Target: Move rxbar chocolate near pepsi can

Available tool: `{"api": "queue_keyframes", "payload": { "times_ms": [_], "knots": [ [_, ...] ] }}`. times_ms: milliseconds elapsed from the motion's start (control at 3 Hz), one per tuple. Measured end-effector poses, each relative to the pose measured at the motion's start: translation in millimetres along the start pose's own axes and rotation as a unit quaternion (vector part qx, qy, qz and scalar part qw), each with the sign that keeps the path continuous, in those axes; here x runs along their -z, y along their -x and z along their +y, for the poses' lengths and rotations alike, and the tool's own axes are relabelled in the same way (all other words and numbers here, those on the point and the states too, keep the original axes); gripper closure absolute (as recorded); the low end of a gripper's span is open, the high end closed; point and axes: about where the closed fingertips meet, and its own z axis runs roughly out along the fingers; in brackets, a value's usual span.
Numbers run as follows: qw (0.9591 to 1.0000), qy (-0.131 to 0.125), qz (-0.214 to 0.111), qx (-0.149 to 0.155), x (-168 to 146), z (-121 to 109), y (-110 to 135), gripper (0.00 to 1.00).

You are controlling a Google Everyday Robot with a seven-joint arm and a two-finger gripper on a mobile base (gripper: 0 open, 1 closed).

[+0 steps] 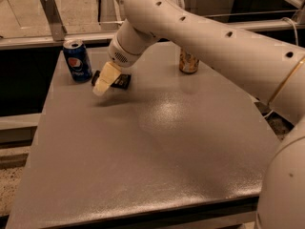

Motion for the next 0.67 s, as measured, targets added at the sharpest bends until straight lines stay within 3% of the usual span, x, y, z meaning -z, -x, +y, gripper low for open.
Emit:
{"api": "queue_keyframes", "payload": {
  "times_ms": [333, 667],
  "knots": [
    [0.9994, 0.004, -0.031, -0.014, 20.5, 2.8, -16.2, 0.0],
    [0.9958, 0.006, -0.084, -0.036, 60.9, 1.8, -47.4, 0.0]
  ]
}}
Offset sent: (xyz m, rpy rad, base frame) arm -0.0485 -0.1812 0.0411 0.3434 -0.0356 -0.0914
